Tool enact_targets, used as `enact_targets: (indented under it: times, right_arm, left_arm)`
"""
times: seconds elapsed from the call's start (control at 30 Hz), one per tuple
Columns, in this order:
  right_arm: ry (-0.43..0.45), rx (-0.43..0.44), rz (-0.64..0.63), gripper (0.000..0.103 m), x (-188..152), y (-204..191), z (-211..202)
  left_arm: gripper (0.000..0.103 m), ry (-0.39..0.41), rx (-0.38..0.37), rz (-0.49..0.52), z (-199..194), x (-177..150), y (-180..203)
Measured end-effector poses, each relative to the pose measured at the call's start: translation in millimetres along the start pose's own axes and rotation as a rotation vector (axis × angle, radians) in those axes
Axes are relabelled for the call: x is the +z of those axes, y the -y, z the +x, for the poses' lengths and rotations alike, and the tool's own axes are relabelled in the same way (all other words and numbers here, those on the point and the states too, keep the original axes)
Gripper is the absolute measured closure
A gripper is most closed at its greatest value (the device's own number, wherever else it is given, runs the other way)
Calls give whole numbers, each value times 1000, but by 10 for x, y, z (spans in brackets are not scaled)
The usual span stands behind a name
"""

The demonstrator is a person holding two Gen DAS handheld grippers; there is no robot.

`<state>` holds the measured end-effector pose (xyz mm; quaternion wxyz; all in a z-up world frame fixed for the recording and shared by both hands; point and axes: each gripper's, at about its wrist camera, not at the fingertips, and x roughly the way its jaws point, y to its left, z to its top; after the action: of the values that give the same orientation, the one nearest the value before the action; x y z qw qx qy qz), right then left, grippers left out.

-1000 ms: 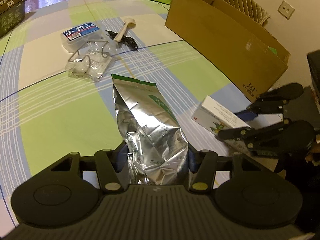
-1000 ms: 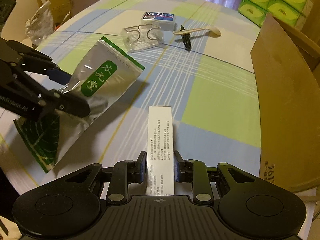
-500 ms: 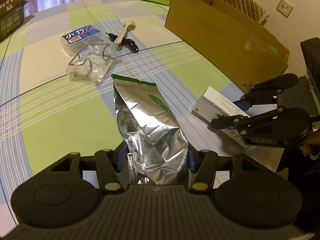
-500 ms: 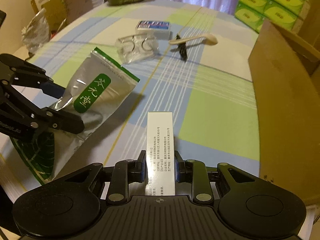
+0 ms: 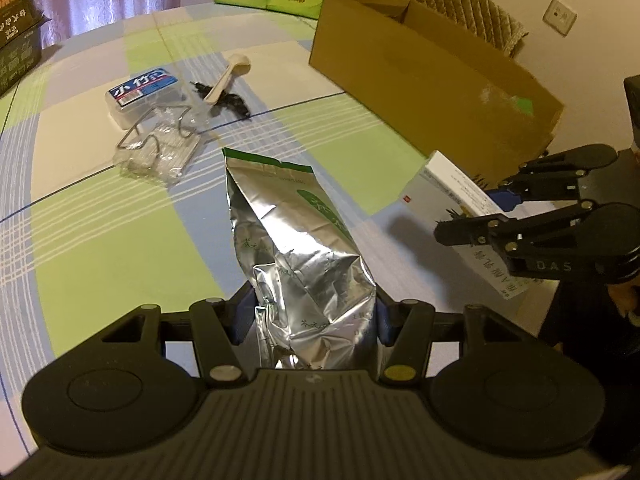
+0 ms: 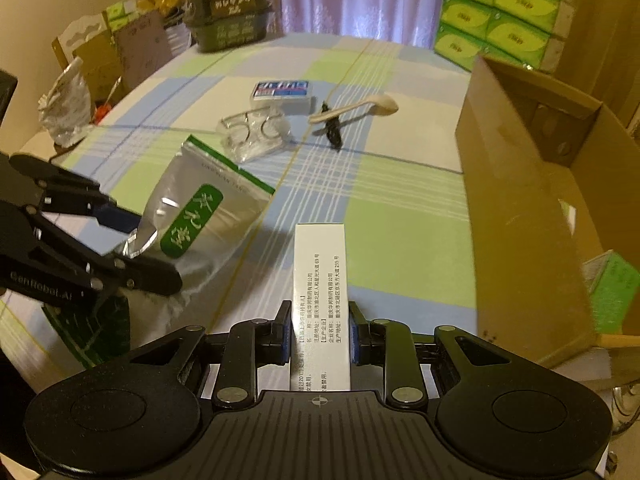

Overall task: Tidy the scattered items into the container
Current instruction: 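Carry the foil bag with the left gripper while the right carries the white box toward the cardboard box, then lower the foil bag and white box into the cardboard box and open both grippers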

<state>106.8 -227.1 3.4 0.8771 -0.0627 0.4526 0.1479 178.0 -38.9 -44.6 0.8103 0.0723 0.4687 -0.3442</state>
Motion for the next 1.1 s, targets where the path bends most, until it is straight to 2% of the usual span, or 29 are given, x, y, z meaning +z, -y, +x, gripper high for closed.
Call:
enact_targets:
  times: [0.3, 0.67, 0.87, 1.1]
  right_arm:
    - [91, 10, 38, 75, 13, 138, -408]
    - [205, 7, 89, 75, 60, 425, -884]
    - [268, -19, 131, 75, 155, 755, -1160]
    - [300, -80, 158, 75, 246, 1237, -1357]
  left_arm:
    - [51, 15, 18, -5, -183, 76, 350]
    - [51, 24, 49, 57, -377, 357, 717]
    - [51, 40, 29, 98, -375, 643, 965]
    - [51, 62, -15, 151, -277, 1063, 1355]
